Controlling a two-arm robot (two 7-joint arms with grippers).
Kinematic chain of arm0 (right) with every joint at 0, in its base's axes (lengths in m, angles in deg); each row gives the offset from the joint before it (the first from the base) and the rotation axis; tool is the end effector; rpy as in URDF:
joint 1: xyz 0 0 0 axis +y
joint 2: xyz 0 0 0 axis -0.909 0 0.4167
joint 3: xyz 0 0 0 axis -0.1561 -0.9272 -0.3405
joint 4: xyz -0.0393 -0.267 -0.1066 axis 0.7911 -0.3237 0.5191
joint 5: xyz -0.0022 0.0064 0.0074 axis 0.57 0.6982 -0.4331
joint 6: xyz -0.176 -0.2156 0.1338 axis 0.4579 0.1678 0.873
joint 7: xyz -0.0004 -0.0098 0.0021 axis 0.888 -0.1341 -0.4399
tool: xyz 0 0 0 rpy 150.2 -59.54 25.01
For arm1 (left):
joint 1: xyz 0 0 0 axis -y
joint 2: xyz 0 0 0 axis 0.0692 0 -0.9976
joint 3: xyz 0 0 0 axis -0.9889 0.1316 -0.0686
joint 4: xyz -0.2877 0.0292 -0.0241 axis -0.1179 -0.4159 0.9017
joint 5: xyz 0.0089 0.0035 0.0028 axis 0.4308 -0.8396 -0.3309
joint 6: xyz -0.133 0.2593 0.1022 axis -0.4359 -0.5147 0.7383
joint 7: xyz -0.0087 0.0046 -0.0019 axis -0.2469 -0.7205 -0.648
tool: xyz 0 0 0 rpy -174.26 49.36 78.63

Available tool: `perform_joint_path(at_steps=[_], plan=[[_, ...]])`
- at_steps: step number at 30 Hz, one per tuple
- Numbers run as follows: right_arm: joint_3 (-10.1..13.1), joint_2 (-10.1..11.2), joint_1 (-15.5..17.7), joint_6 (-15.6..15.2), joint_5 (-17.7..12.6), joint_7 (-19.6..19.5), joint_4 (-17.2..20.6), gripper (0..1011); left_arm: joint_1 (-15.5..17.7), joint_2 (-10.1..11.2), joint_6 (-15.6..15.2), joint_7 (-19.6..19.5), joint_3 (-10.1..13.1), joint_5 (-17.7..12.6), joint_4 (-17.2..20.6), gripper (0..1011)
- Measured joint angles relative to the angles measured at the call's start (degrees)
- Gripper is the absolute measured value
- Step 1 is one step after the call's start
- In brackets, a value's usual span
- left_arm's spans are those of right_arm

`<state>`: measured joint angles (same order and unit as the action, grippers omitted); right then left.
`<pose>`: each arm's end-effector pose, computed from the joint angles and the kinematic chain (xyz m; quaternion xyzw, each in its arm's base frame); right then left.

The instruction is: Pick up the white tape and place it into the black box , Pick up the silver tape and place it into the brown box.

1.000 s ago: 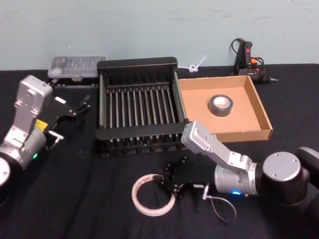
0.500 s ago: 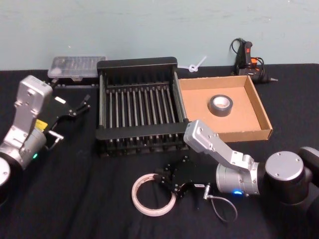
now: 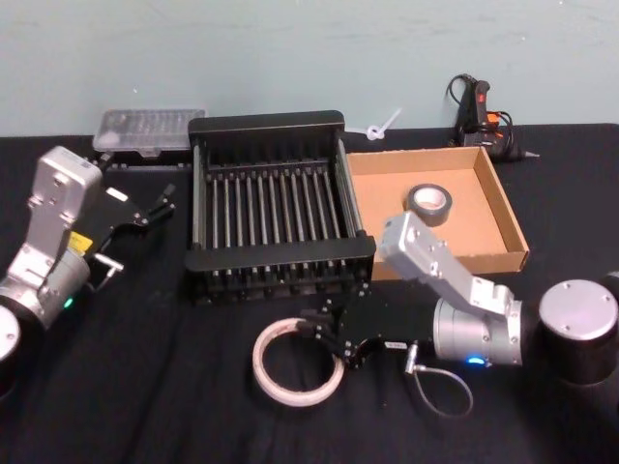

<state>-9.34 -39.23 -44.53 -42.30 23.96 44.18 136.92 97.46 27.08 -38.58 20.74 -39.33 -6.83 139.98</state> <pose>0.3710 0.0180 -0.2883 -0.1907 -0.0177 -0.1561 0.9690 0.3581 0.0826 -0.3023 0.1415 -0.1324 0.5799 0.7913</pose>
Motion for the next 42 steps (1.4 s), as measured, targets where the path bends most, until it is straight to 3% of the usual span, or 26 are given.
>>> perform_joint_path(at_steps=[17, 27, 42], plan=[[2.6, 0.8, -1.0, 2.0, -2.9, -2.1, 2.3, 92, 0.0, 0.0, 0.0, 0.0, 0.0, 0.0, 0.0, 1001], [4.3, -2.1, -3.8, 1.1, -2.7, -6.1, -0.2, 92, 0.0, 0.0, 0.0, 0.0, 0.0, 0.0, 0.0, 1001], [5.2, -8.5, -10.9, -0.3, 0.2, -9.9, -10.4, 92, 0.0, 0.0, 0.0, 0.0, 0.0, 0.0, 0.0, 1001]])
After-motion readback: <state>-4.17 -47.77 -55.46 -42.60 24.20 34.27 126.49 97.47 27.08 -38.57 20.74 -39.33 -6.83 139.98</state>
